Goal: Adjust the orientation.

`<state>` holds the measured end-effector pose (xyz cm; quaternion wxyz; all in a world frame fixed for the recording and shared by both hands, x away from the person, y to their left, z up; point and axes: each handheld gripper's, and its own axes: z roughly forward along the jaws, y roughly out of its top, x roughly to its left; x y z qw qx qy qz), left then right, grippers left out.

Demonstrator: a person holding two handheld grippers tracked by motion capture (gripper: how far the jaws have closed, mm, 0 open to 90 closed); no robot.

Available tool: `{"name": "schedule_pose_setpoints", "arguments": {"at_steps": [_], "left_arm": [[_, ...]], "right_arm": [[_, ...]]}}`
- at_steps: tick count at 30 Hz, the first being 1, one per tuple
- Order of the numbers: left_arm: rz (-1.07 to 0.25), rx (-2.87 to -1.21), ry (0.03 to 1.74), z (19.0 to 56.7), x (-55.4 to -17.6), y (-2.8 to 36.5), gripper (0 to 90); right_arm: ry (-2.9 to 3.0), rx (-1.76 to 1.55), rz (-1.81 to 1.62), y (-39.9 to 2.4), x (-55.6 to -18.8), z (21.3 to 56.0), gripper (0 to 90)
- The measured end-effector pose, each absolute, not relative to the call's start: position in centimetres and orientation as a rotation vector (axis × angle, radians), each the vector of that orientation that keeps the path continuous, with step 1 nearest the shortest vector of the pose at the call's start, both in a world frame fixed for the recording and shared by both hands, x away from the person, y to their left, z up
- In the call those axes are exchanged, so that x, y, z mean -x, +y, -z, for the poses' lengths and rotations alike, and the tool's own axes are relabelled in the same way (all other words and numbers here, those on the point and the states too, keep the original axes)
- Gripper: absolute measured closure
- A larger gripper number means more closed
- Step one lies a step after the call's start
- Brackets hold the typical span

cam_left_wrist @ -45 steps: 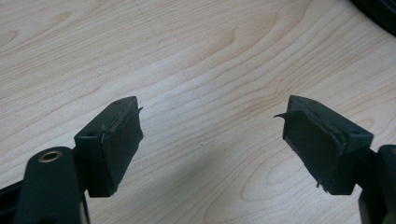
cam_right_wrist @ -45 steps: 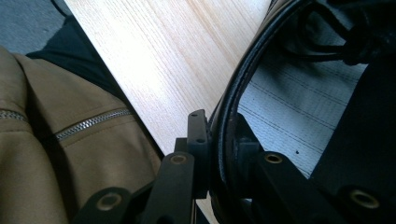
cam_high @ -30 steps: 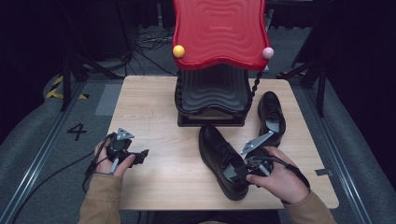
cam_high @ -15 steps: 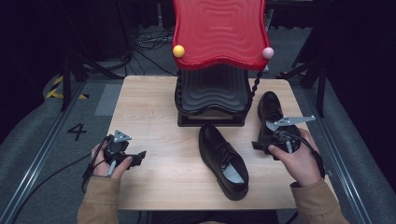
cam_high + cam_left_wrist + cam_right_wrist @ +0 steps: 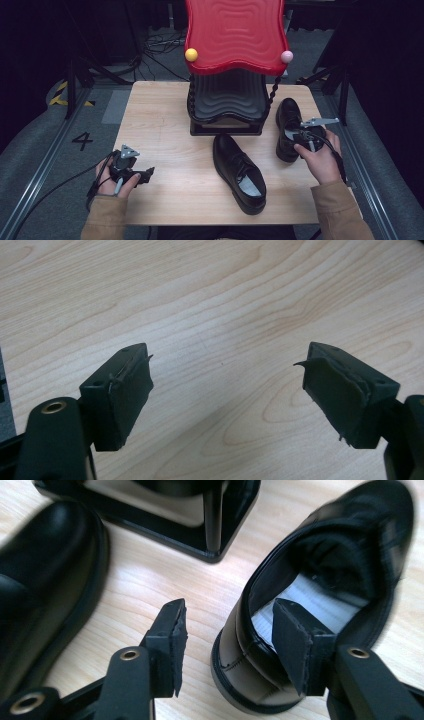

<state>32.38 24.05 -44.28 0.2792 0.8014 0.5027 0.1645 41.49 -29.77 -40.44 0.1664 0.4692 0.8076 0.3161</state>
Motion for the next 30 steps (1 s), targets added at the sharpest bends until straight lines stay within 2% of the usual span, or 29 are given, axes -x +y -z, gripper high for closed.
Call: {"name": "schedule_pose_setpoints", "arguments": {"at_steps": [7,10,14,15,16,18,30], "left_arm": [[-0.446,-2.158,1.359,44.4,-31.8,24.2,19.9],[-0.448,-2.160,1.363,44.4,-31.5,24.3,19.9],[-0.449,-2.160,1.368,44.4,-31.0,24.5,19.6],[-0.451,-2.153,1.374,44.4,-30.9,24.5,19.5],[-0.447,-2.154,1.377,44.4,-30.8,24.6,19.5],[-0.450,-2.148,1.381,44.4,-30.6,24.7,19.5],[-0.442,-2.140,1.386,44.4,-30.8,24.9,19.5]], "right_arm": [[2.340,-1.362,-0.858,-29.7,-43.2,42.5,54.4],[2.324,-1.366,-0.841,-29.7,-43.5,42.8,64.3],[2.322,-1.402,-0.852,-29.7,-43.9,43.0,67.7],[2.355,-1.447,-0.902,-30.0,-44.3,43.0,73.8],[2.355,-1.447,-0.902,-30.0,-44.3,43.0,73.8],[2.388,-1.436,-0.926,-29.9,-44.4,43.0,80.2],[2.430,-1.324,-0.886,-29.8,-43.9,42.2,81.1]]}}
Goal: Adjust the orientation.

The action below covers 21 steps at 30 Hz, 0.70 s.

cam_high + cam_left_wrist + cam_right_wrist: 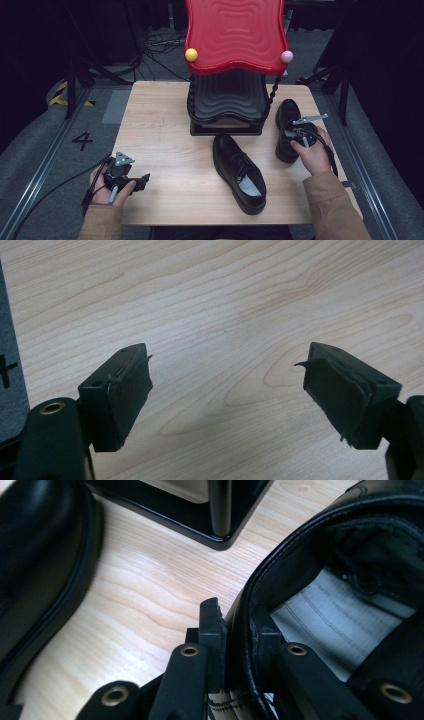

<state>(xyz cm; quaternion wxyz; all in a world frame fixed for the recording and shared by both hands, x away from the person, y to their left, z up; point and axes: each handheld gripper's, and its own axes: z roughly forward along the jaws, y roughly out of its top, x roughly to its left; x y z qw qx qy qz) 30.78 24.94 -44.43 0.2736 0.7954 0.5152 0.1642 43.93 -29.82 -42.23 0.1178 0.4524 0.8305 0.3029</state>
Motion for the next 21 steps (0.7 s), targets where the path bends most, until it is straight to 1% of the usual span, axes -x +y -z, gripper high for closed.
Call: {"name": "schedule_pose_setpoints", "arguments": {"at_steps": [6,7,14,21], "left_arm": [[-0.439,-2.129,1.385,44.3,-31.3,24.9,19.5],[-0.440,-2.130,1.376,44.3,-31.7,24.8,19.5],[-0.430,-2.133,1.357,44.1,-32.7,24.3,19.4],[-0.418,-2.139,1.328,44.1,-33.9,23.6,19.4]], "right_arm": [[2.453,-1.274,-0.892,-29.7,-43.0,41.1,81.1],[2.460,-1.220,-0.903,-29.7,-41.9,39.8,81.1],[2.490,-1.165,-0.932,-30.0,-39.8,37.7,81.0],[2.595,-1.051,-0.973,-30.2,-36.6,35.1,80.7]]}}
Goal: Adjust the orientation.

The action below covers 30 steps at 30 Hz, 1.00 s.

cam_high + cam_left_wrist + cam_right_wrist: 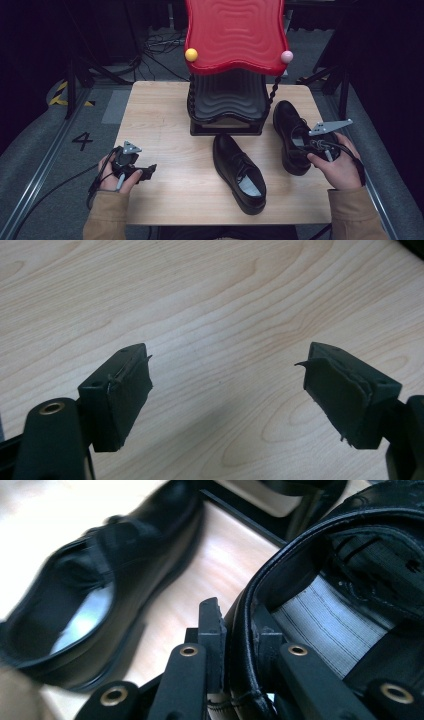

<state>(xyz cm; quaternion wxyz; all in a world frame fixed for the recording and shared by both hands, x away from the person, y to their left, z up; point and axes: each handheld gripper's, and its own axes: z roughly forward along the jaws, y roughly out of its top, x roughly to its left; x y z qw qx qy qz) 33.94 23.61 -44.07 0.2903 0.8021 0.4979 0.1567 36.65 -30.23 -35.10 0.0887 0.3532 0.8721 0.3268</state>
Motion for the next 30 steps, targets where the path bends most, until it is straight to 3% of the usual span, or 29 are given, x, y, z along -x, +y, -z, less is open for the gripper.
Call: {"name": "schedule_pose_setpoints", "arguments": {"at_steps": [14,30], "left_arm": [[-0.415,-2.143,1.323,44.1,-34.3,23.3,19.4],[-0.415,-2.149,1.318,44.1,-34.4,23.3,19.2]], "right_arm": [[2.857,-0.872,-0.843,-29.0,-33.4,33.3,80.4],[2.976,-0.725,-0.867,-27.1,-33.1,34.0,79.7]]}}
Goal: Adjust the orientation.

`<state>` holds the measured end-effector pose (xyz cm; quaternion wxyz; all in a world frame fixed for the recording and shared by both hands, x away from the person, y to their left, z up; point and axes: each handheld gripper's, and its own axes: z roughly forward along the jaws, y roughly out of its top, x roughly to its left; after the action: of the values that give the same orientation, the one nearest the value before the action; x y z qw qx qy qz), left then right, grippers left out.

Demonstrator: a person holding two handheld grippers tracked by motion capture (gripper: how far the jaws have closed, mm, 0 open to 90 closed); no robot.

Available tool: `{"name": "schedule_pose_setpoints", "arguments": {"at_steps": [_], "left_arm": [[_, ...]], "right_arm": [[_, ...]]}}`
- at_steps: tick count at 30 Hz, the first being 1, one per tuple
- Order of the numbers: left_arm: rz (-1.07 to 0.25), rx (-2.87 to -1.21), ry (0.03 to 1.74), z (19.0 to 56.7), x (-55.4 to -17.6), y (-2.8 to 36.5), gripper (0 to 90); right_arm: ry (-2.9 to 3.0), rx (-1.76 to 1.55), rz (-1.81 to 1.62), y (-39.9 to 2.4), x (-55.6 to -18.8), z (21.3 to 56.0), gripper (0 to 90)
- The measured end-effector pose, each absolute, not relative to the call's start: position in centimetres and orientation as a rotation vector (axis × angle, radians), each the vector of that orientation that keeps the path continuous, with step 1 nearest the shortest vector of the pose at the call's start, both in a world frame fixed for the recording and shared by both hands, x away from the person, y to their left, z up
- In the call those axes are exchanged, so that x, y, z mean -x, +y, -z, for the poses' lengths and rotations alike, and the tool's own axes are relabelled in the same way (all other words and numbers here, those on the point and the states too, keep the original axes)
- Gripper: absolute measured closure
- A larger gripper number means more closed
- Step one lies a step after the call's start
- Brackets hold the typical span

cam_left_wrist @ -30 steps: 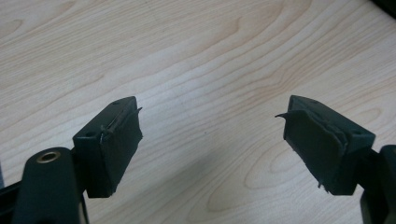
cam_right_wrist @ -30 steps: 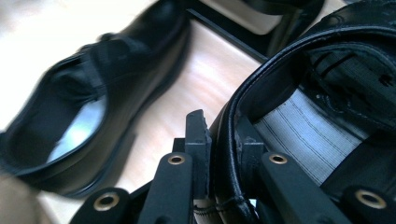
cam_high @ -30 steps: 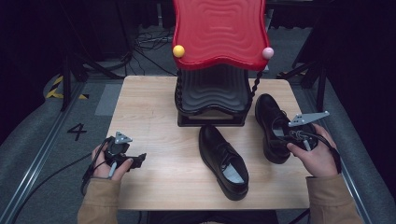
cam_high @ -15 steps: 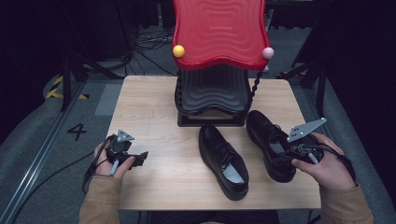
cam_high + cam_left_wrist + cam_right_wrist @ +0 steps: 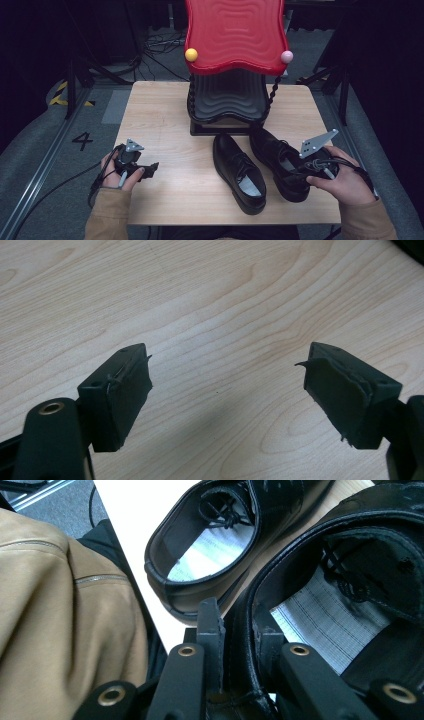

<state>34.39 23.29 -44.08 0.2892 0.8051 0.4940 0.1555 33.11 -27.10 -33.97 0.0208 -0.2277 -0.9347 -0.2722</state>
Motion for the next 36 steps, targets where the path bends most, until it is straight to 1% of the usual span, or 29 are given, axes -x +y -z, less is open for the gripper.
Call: {"name": "schedule_pose_setpoints", "arguments": {"at_steps": [5,12,18,22,32,36], "left_arm": [[-0.413,-2.143,1.325,44.1,-34.3,23.3,19.2],[-0.420,-2.152,1.319,44.1,-34.4,23.3,19.1],[-0.412,-2.159,1.322,44.1,-34.4,23.3,19.0],[-0.411,-2.160,1.323,44.1,-34.4,23.3,19.0],[-0.413,-2.155,1.325,44.1,-34.4,23.3,18.9],[-0.410,-2.153,1.323,44.1,-34.4,23.3,18.9]], "right_arm": [[-2.928,0.664,0.834,-26.2,-33.7,35.0,79.6],[-2.980,0.559,0.831,-24.9,-35.0,37.6,79.2],[-2.989,0.609,0.677,-24.0,-35.1,39.1,78.7],[-2.974,0.578,0.622,-23.0,-35.0,40.0,78.8],[-2.957,0.587,0.605,-22.5,-34.6,39.9,78.3],[-2.937,0.608,0.623,-22.7,-34.7,39.9,74.9]]}}
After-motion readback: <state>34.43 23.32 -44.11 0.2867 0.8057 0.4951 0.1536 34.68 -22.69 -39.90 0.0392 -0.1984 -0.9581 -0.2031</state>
